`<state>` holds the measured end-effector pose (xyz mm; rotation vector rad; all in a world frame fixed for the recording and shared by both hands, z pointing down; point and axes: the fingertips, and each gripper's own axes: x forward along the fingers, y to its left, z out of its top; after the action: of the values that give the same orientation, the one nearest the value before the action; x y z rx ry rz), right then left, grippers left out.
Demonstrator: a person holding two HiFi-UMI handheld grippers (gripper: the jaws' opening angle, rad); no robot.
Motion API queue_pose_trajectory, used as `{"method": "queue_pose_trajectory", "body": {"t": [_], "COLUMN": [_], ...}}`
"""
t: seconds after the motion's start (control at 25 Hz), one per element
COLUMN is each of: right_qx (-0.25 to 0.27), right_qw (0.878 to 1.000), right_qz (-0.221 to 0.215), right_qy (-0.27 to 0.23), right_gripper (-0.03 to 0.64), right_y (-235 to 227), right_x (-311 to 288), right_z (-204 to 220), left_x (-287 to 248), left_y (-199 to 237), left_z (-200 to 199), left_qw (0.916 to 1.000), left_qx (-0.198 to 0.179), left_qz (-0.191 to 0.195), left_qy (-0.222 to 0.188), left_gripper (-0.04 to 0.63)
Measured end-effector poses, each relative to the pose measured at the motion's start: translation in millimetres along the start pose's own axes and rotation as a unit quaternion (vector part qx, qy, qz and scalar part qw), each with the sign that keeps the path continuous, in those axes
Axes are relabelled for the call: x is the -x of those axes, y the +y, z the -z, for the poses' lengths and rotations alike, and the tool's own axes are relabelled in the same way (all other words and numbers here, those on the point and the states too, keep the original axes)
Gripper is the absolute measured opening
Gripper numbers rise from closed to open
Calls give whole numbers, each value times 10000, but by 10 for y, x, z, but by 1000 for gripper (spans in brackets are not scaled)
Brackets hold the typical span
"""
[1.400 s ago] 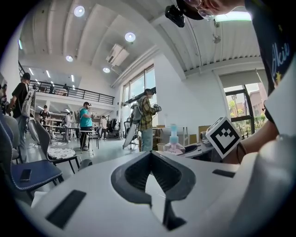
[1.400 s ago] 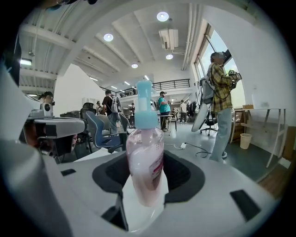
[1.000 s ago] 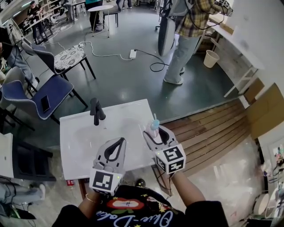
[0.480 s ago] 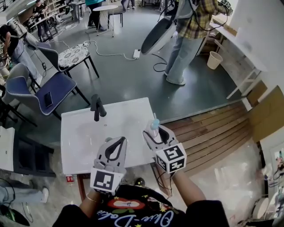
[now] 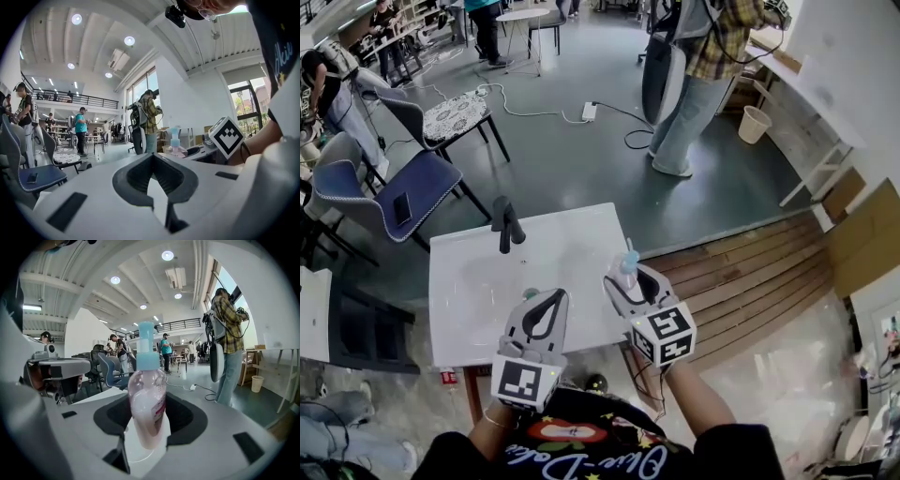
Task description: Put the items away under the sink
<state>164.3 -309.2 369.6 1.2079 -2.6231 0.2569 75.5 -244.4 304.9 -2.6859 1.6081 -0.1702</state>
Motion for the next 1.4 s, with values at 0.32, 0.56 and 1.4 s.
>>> {"method": "queue_pose_trajectory", "body": {"t": [0.32, 0.56, 1.4], "right_qx": [-105, -162, -109], "right_qw": [9998, 9994, 9991], "right_qz": [167, 295, 418], "right_qy": [11, 25, 3], "right_gripper": [215, 215, 215], "right_y": [17, 124, 621], "right_x": [-42, -51, -4], "right_z": [-49, -63, -100], "left_x": [19, 116, 660], "left_y": [140, 269, 491], "left_z": [7, -8, 54], "left_qw": [9999, 9998, 9997], "left_qx": [50, 43, 140], "left_qz": [108, 166, 163], "left_qy": [40, -21, -135], "left_gripper": [8, 8, 8]}}
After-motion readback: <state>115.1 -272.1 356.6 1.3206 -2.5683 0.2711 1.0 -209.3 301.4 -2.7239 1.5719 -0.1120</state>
